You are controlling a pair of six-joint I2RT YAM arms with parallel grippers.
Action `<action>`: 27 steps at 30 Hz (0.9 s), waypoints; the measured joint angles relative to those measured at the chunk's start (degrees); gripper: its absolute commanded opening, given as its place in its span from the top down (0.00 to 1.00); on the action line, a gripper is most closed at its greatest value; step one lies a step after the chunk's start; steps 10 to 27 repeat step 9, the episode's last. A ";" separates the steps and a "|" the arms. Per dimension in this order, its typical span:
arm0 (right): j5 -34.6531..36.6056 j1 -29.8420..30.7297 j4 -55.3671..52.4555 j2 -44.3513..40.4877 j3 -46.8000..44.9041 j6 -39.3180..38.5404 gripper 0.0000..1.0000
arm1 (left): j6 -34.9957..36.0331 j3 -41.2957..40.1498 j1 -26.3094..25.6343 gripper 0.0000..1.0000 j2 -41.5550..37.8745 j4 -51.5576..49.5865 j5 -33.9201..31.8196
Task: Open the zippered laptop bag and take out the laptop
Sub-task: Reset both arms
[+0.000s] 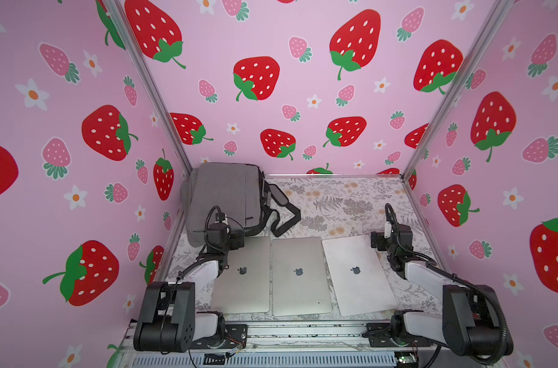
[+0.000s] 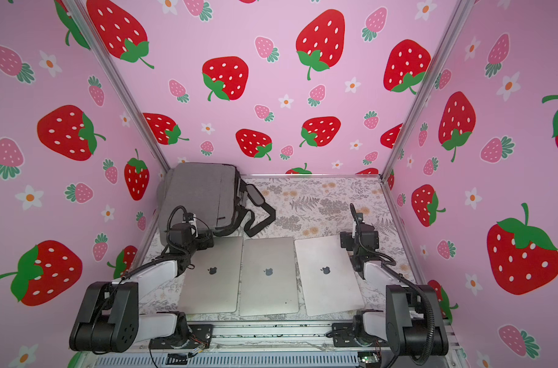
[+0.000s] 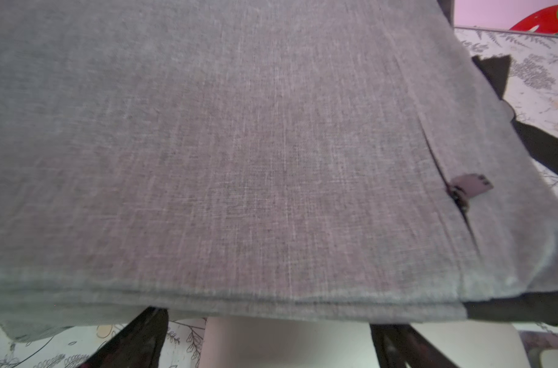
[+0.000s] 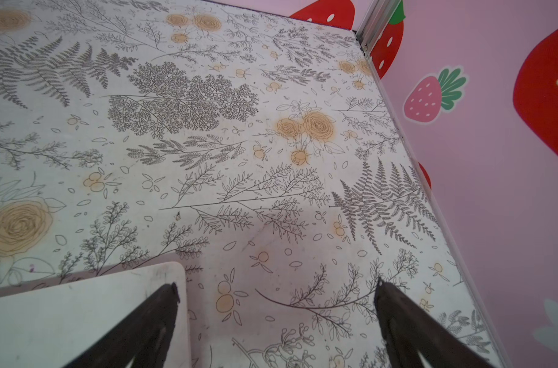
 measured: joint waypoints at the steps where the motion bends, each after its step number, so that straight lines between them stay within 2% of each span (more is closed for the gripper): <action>1: -0.42 -0.17 0.74 0.22 0.00 -0.31 0.00 | 0.15 0.00 0.09 0.01 0.22 0.31 0.26; 9: -5.46 -2.86 6.45 1.57 -0.79 -0.90 0.00 | 0.24 0.00 0.70 0.01 1.14 2.23 2.10; 27: -5.46 -2.86 6.45 1.57 -0.79 -0.90 0.00 | 0.24 0.00 0.70 0.01 1.14 2.23 2.10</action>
